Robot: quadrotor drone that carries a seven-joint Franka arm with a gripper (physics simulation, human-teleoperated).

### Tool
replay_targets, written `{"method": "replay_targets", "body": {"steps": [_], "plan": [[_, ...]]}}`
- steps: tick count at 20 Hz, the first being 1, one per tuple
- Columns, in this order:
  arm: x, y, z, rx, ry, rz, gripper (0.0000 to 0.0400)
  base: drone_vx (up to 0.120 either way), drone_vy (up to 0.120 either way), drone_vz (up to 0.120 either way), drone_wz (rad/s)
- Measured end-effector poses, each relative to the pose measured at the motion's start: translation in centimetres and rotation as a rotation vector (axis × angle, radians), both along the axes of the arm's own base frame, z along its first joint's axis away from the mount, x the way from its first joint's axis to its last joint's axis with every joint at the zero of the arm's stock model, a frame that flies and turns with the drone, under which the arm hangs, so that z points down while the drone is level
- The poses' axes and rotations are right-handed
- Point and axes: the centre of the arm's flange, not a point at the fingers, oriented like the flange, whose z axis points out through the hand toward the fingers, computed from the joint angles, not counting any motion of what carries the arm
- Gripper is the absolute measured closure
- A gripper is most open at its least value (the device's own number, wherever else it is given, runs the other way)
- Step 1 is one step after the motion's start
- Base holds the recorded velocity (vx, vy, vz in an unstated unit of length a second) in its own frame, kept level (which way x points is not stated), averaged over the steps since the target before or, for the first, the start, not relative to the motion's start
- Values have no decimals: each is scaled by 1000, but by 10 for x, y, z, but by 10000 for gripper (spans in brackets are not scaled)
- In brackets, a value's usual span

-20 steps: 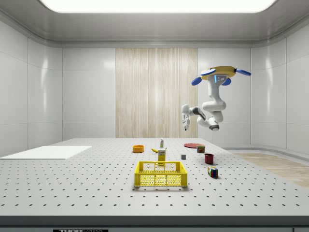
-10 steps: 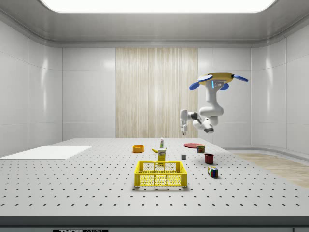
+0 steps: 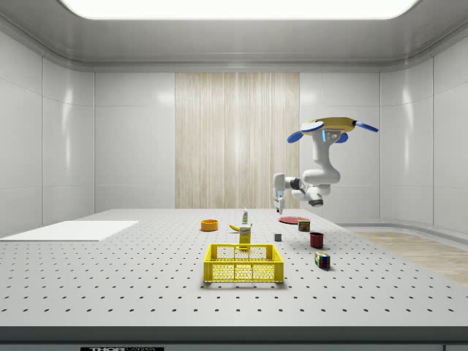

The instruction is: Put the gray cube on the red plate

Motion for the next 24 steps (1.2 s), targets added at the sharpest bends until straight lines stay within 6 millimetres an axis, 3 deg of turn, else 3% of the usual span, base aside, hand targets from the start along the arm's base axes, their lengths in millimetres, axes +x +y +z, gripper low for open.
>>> {"method": "replay_targets", "body": {"steps": [21, 24], "plan": [[0, 0, 0, -4, 0, 0, 0, 6, 0, -120, 0], [0, 0, 5, -4, 0, 0, 0, 0, 0, -27, 0]]}}
